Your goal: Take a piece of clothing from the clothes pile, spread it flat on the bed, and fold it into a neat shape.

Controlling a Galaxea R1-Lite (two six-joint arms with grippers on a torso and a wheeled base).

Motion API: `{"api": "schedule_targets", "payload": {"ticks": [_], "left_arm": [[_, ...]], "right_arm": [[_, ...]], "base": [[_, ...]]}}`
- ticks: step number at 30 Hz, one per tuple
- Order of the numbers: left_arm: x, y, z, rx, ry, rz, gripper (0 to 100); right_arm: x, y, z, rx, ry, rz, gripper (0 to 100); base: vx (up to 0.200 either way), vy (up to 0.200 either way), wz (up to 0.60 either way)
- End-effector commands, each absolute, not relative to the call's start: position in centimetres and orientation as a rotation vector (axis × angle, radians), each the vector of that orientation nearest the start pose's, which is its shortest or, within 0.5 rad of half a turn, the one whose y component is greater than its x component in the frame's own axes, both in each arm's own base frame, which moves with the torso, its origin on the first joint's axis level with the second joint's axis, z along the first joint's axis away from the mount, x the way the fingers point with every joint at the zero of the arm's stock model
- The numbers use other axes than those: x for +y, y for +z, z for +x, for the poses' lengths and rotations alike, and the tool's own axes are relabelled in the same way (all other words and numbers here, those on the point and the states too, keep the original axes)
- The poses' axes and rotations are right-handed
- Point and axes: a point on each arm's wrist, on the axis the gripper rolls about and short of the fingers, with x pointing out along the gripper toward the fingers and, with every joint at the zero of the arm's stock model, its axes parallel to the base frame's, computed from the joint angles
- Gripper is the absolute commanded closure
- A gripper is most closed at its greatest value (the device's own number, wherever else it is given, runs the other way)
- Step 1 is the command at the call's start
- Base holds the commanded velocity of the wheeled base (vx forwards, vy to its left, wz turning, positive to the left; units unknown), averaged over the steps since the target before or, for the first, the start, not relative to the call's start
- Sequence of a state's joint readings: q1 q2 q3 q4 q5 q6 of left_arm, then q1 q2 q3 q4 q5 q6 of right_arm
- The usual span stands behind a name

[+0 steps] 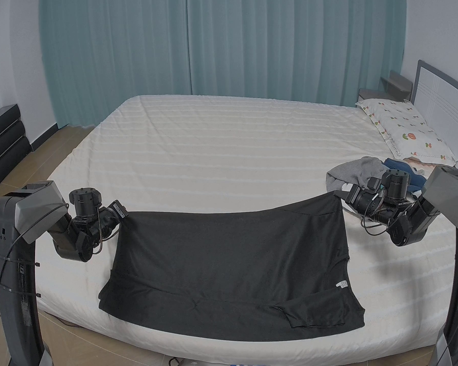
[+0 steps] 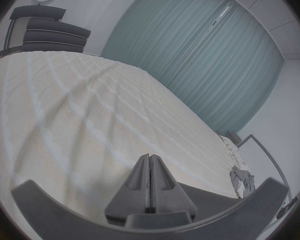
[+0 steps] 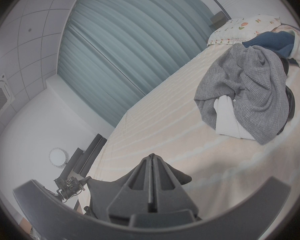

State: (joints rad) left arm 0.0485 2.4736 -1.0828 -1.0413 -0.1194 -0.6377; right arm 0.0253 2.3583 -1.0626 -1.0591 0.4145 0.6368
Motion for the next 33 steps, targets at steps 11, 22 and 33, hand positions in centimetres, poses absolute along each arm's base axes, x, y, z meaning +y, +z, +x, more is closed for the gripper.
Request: {"api": "schedule_targets", "payload": {"ticks": [11,22,33], "left_arm": [[1.9,-0.6,41.8,0.401,0.072,-0.652,100],[2.3,-1.6,38.0,0.487,0.081,-0.528,100],[1.7,-5.7,31.9,0.604,0.063,-0.417,100]], "right_arm": [[1.1,4.8,39.7,0.432,0.358,0.69,100],[0.2,3.5,34.2,0.578,0.349,0.7,100],[0.6,-2.8,29.3,0.84,0.296,0.627,100]], "base": [[0.0,0.0,0.0],[0.0,0.0,0.0],[0.0,0.0,0.0]]}}
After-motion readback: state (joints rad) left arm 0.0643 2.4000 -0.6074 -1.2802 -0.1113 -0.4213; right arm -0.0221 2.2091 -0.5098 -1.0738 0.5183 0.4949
